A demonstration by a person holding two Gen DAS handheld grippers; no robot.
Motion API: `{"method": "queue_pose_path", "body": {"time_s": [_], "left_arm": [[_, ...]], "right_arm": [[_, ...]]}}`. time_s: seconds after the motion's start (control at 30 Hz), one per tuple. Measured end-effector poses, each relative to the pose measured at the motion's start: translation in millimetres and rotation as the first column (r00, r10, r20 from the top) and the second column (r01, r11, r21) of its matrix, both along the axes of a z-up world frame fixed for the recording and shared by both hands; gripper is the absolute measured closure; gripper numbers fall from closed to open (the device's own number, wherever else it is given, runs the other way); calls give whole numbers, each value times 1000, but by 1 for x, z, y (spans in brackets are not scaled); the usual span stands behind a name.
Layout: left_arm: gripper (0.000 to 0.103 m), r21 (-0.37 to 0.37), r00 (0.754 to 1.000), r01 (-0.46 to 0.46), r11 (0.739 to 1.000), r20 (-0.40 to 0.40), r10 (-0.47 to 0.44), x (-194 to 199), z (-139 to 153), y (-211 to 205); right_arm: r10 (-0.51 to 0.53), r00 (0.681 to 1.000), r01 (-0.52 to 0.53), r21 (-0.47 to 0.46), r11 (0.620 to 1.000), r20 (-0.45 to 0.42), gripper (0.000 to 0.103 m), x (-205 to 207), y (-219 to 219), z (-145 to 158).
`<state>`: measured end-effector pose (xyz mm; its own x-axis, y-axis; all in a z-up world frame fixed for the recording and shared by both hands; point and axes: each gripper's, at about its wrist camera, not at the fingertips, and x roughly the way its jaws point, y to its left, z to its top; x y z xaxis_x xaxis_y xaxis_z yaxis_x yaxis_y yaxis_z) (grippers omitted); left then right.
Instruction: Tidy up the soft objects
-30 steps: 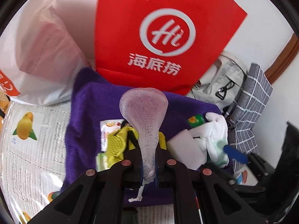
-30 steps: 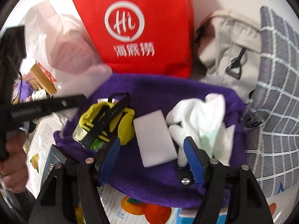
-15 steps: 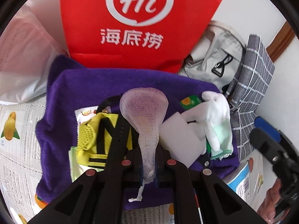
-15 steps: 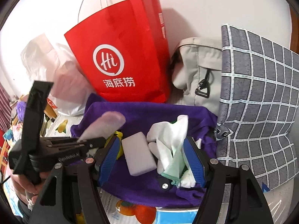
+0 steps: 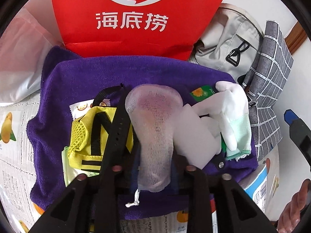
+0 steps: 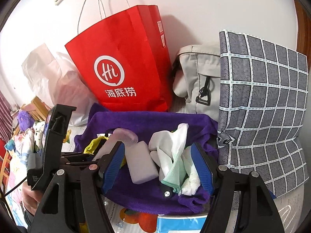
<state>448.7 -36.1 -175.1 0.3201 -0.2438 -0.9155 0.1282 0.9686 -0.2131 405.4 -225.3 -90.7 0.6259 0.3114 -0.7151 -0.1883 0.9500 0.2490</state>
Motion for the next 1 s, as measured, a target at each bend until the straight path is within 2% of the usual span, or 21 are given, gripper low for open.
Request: {"method": "queue_pose_path", "body": {"time_s": [0.03,0.1,0.23,0.3,0.5,0.7,0.8,1.0], "left_arm": [[66,2,1000,1,1000,1,-1,0,0,-1],[53,13,1000,0,1000,12,0,1,2,-3],[46,42,999,-6,999,34,5,-2,10,-2],[34,65,998,-11,998,63,7,-5,16,0],[28,94,995,-38,995,99,28,-14,34,9],[25,112,988,-27,993,152,10,-31,59,8],[20,111,983,-17,994,181,-4,-49,75,8],[20,101,976,-16,995,218,-7,-94,100,9]], "right_arm": [[-2,1000,2,0,1000,2,33,0,0,0],[-6,1000,6,-3,1000,10,33,-1,-1,1],[-20,1000,20,-2,1000,13,33,-2,-3,3],[-30,999,30,-9,1000,18,33,-4,-4,5],[-48,998,50,-32,998,43,30,-12,-2,16],[-73,997,74,-91,993,13,30,-25,3,21],[-77,997,78,-67,995,24,30,-37,1,29],[-102,994,104,-69,992,29,30,-70,0,40]]}}
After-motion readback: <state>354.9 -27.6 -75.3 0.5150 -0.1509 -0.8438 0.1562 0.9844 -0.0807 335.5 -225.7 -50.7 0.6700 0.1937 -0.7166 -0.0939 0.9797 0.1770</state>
